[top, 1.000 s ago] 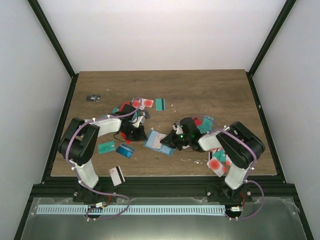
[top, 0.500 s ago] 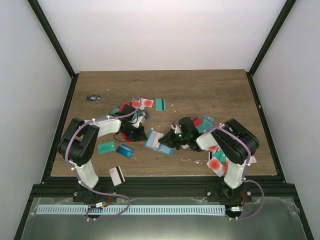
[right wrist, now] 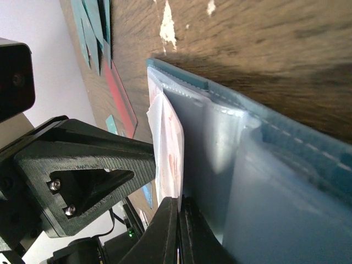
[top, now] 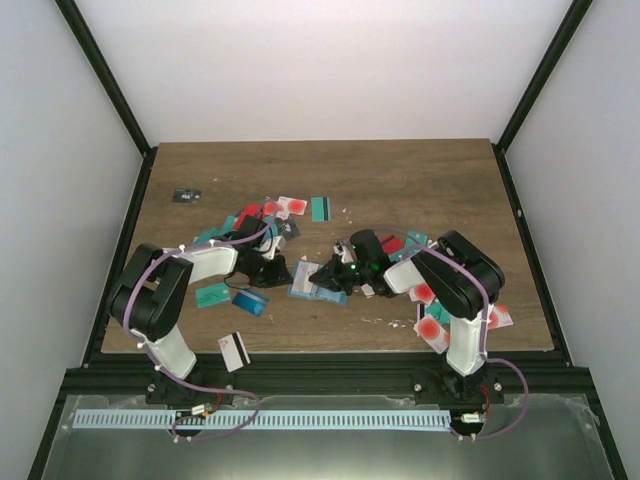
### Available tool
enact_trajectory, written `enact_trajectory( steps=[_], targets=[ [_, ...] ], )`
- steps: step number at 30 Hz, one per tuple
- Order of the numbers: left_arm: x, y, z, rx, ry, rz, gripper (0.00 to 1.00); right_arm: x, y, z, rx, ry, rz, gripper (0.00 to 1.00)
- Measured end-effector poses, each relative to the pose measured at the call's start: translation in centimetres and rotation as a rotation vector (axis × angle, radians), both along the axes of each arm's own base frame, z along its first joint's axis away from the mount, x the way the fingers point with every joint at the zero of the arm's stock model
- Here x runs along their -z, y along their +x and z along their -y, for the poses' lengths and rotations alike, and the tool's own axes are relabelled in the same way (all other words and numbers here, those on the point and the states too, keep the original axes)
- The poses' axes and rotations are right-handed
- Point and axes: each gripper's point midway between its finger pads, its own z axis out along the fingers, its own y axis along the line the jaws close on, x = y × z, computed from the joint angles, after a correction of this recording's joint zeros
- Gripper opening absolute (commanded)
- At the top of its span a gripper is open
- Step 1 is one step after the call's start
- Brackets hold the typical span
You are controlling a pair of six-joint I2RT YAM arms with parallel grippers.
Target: Put the credit cards into the card holder
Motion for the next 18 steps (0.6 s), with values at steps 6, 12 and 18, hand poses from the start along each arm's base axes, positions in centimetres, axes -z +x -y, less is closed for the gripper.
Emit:
enact_trajectory(
  steps=[6,12,18],
  targets=[
    [0.03,-0.09,-0.50,-0.035,0.019,0.002,0.12,-0.07,0.00,-0.46,-0.023,0.004,0.009,0.01],
    [0.02,-0.06,-0.52,-0.048,0.024,0.007,0.12,0.01,-0.14,-0.48,-0.036,-0.001,0.022,0.01],
    [0.00,-0.04,-0.68,-0.059,0.033,0.005,0.12,-0.09,0.04,-0.71,-0.055,-0.016,0.024,0.07]
  ],
)
